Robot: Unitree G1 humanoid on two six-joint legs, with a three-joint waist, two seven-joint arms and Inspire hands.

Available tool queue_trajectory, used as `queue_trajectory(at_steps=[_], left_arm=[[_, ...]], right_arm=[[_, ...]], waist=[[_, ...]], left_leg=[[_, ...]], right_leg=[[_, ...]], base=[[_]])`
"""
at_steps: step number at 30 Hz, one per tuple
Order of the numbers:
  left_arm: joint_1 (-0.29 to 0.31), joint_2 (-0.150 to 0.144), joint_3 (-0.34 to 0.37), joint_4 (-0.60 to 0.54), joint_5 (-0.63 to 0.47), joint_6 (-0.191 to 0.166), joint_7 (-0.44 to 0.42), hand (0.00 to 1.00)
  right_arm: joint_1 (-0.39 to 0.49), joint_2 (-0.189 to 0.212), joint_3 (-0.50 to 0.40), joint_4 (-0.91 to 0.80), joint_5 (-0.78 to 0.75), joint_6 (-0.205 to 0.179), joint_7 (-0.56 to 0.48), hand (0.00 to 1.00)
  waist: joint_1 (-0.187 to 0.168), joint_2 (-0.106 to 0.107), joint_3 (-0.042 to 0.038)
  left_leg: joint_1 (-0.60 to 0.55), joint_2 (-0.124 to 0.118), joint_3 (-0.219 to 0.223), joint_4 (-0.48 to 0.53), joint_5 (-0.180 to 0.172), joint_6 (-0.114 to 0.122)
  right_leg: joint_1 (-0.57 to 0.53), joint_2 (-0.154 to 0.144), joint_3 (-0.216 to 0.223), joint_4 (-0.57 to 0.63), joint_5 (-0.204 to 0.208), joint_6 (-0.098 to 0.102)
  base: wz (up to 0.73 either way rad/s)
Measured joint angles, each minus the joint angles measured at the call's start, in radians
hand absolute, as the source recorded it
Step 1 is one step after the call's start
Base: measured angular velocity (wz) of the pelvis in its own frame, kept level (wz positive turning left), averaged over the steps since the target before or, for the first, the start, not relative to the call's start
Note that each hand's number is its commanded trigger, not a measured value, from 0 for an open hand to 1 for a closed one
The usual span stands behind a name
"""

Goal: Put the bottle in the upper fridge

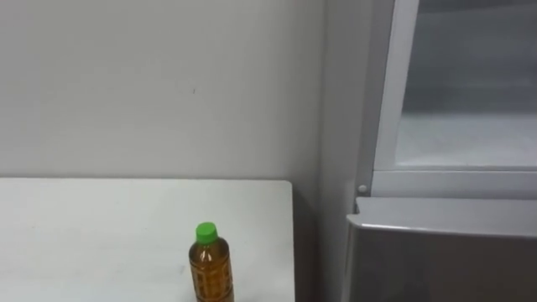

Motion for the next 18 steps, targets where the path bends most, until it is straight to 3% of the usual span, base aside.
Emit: queue_trajectory(at_steps=[8,18], left_arm=[[-0.034,-0.001,-0.058,0.04,0.156,0.088,-0.067,0.0],[-0.066,-0.001,-0.075,0.047,0.187,0.157,-0.128,0.0]], right_arm=[[-0.007,0.005,0.023,0.0,0.024,0.006,0.001,0.0],[-0.012,0.005,0.043,0.002,0.068,0.033,0.004,0.0]], waist=[[-0.016,-0.007,0.0014],[-0.018,-0.013,0.0014]], left_leg=[[-0.003,0.0,0.001,-0.001,0.0,0.0],[-0.018,0.001,0.004,0.0,0.0,0.0]], right_leg=[[-0.007,0.0,0.005,0.001,0.0,0.0],[-0.023,0.001,0.015,0.003,0.0,0.0]], base=[[0.0],[-0.02]])
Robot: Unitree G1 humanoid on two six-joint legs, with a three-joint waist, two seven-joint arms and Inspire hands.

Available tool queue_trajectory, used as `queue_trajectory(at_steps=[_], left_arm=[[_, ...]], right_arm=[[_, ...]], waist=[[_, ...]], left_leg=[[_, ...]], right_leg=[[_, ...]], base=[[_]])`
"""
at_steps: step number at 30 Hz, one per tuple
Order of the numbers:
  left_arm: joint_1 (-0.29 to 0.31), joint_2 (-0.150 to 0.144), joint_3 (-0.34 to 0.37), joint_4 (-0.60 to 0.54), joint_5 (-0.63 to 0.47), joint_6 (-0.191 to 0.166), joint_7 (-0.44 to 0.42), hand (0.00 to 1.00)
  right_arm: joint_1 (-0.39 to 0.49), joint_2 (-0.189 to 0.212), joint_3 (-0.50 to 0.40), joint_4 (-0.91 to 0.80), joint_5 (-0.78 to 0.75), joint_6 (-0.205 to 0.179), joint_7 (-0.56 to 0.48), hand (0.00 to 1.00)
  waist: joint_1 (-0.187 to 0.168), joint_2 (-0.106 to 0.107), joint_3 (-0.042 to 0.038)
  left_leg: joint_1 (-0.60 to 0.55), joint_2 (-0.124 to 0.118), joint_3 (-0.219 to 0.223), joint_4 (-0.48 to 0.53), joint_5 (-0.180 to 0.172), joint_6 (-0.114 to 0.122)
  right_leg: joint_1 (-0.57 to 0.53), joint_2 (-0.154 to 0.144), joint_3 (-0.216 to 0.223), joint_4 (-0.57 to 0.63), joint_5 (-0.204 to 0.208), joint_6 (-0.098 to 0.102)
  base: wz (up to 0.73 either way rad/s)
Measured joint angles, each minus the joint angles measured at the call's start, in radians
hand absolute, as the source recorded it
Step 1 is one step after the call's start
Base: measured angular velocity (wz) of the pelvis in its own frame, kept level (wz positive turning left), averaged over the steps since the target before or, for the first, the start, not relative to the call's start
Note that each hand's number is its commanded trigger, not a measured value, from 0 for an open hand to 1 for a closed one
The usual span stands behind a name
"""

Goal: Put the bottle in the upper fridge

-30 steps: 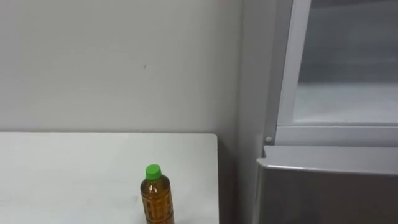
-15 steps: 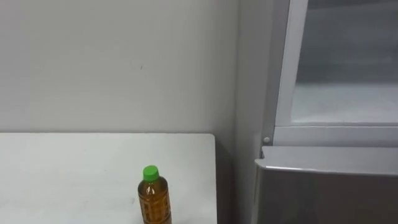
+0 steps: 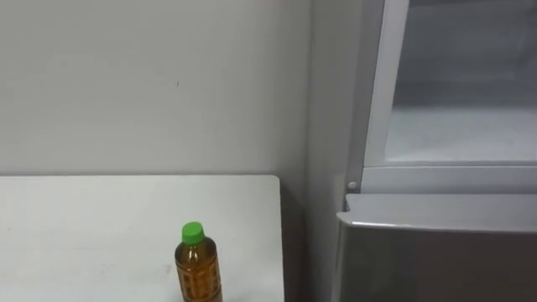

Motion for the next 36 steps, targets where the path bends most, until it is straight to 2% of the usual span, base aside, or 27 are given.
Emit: queue_trajectory(at_steps=[8,12,16,20,23,25,31,33,34,36], left_arm=[[0.001,0.006,0.001,0.027,-0.013,0.039,-0.034,0.0],[-0.001,0.008,0.001,0.027,-0.011,0.039,-0.047,0.0],[-0.001,0.014,0.003,0.027,-0.011,0.039,-0.059,0.0],[-0.001,0.016,0.004,0.029,-0.003,0.038,-0.071,0.0],[-0.001,0.017,0.004,0.028,-0.003,0.036,-0.089,0.0],[-0.002,0.017,0.004,0.026,-0.003,0.031,-0.099,0.0],[-0.021,0.032,0.002,0.027,0.011,0.02,-0.106,0.0],[-0.021,0.035,0.003,0.027,0.011,0.019,-0.106,0.0],[-0.021,0.035,0.004,0.027,0.011,0.018,-0.106,0.0],[-0.017,0.036,0.004,0.026,0.011,0.02,-0.107,0.0]], right_arm=[[-0.013,-0.002,0.017,-0.008,0.034,0.03,0.0,0.0],[-0.018,-0.003,0.022,-0.034,0.029,0.039,0.005,0.0],[-0.009,0.001,0.051,-0.127,-0.029,0.038,0.027,0.0],[-0.011,0.001,0.068,-0.206,-0.118,0.038,0.049,0.0],[0.006,-0.002,0.076,-0.307,-0.127,0.046,0.048,0.0],[0.015,-0.005,0.078,-0.409,-0.126,0.045,0.05,0.0],[0.024,-0.006,0.08,-0.593,-0.125,0.031,0.078,0.0],[0.03,-0.006,0.081,-0.634,-0.124,0.044,0.088,0.0],[0.044,-0.009,0.08,-0.665,-0.125,0.054,0.094,0.0],[0.057,-0.011,0.08,-0.717,-0.125,0.067,0.108,0.0]], waist=[[0.0,-0.002,0.0015],[0.001,-0.006,0.0035],[0.003,-0.01,0.0052],[0.005,-0.014,0.0037],[0.006,-0.023,0.0007],[0.003,-0.019,0.0063],[0.001,-0.023,0.0061],[0.002,-0.021,0.0041],[0.003,-0.023,0.0001],[0.003,-0.017,0.0065]], left_leg=[[-0.001,0.0,0.008,0.0,0.0,0.0],[-0.006,-0.001,0.008,0.0,0.0,0.0],[-0.009,-0.001,0.009,0.0,0.0,0.0],[-0.016,0.0,0.014,0.0,0.0,0.0],[-0.018,0.002,0.023,0.001,0.0,0.0],[-0.02,0.003,0.023,0.002,0.0,0.0],[-0.039,0.004,0.029,0.03,-0.004,0.004],[-0.042,0.005,0.043,0.03,-0.004,0.004],[-0.042,0.005,0.049,0.03,-0.004,0.005],[-0.042,0.005,0.052,0.03,-0.004,0.005]], right_leg=[[-0.003,0.0,0.011,-0.001,-0.001,0.0],[-0.01,0.0,0.013,0.001,-0.002,0.0],[-0.013,0.0,0.015,0.001,-0.002,0.0],[-0.027,0.001,0.017,0.002,-0.001,0.0],[-0.032,0.0,0.018,0.013,0.0,-0.001],[-0.036,0.0,0.02,0.016,0.0,-0.001],[-0.039,-0.001,0.023,0.016,0.0,-0.001],[-0.043,-0.002,0.024,0.017,0.0,-0.001],[-0.045,-0.002,0.025,0.02,0.0,-0.001],[-0.047,-0.003,0.031,0.024,0.0,-0.001]], base=[[-0.01],[0.0],[0.0],[-0.01],[-0.03],[-0.08],[0.0],[0.0],[0.0],[-0.07]])
